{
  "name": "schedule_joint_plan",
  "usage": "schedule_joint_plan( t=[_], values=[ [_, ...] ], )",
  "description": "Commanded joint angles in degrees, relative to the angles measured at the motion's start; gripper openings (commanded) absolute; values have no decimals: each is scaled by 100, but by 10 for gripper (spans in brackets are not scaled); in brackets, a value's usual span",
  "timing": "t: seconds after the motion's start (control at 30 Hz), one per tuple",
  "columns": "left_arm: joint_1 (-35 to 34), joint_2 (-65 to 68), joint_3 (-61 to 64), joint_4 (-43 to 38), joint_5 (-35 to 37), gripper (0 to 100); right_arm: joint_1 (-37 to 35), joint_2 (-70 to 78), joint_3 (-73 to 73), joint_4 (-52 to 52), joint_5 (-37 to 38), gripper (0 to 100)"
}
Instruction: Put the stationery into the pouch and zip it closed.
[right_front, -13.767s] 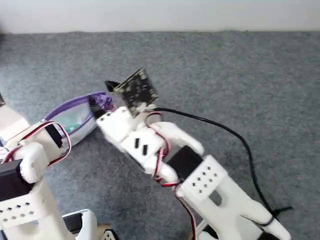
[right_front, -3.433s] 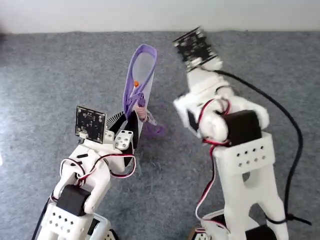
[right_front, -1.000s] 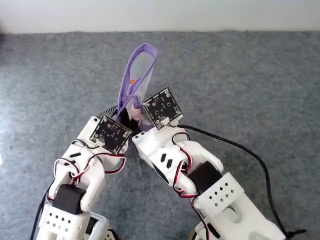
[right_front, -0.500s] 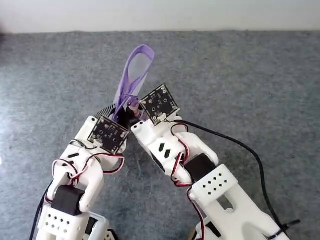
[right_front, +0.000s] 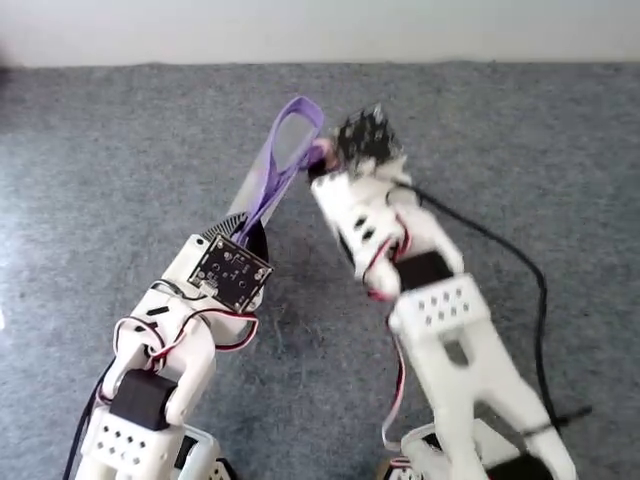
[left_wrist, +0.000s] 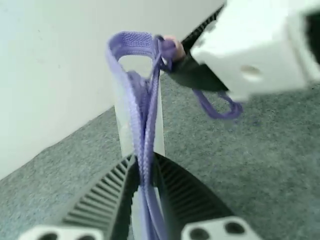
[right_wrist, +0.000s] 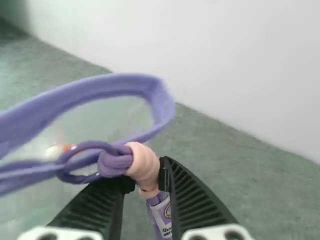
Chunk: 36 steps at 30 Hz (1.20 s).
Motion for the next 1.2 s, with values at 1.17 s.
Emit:
schedule_joint_plan(
  t=[1.17],
  values=[
    [-9,-2637,1042,431,123,130,971,3011,-4730,2378,316,8]
  ],
)
